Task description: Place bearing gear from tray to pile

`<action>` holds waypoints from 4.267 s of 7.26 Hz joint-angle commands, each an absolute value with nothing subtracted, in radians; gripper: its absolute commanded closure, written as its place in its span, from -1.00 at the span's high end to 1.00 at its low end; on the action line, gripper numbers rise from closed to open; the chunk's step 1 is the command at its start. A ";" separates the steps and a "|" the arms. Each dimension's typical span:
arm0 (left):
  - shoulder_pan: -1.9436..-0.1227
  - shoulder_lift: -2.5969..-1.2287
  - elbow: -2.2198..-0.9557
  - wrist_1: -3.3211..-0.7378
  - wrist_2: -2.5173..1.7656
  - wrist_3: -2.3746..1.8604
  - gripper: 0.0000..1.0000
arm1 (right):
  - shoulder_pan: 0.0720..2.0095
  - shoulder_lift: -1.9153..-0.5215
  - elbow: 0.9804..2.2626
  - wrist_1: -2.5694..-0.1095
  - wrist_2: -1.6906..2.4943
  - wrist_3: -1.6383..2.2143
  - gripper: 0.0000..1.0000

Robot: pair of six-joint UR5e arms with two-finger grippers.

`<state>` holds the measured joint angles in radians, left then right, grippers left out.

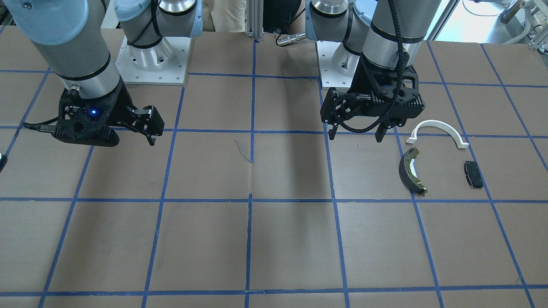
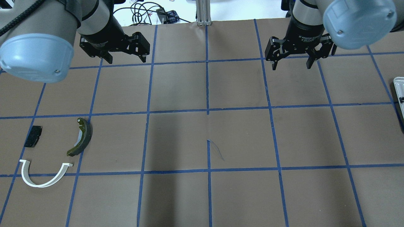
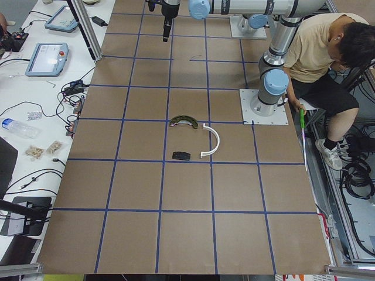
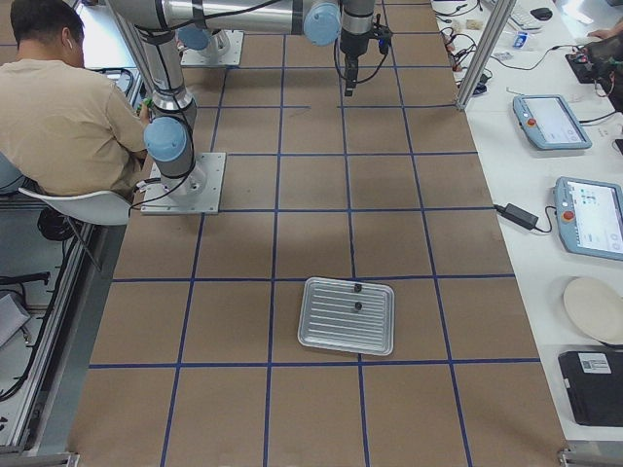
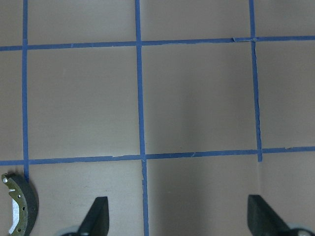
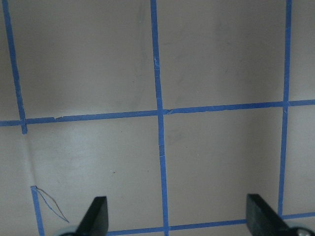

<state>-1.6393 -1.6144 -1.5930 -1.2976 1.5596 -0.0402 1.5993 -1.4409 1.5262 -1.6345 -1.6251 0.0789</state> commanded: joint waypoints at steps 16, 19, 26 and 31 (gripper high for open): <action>-1.640 -1.615 -1.595 -1.296 1.559 -0.038 1.00 | 0.764 -1.039 1.479 -2.048 -1.555 -1.024 1.00; -1.640 -1.615 -1.595 -1.296 1.557 -0.038 1.00 | 0.732 -0.933 1.427 -2.074 -1.595 -1.124 1.00; -1.640 -1.614 -1.597 -1.295 1.559 -0.038 1.00 | 0.727 -0.878 1.424 -2.066 -1.589 -1.322 0.88; -1.640 -1.614 -1.600 -1.295 1.557 -0.038 1.00 | 0.727 -0.880 1.422 -2.056 -1.601 -1.309 -0.89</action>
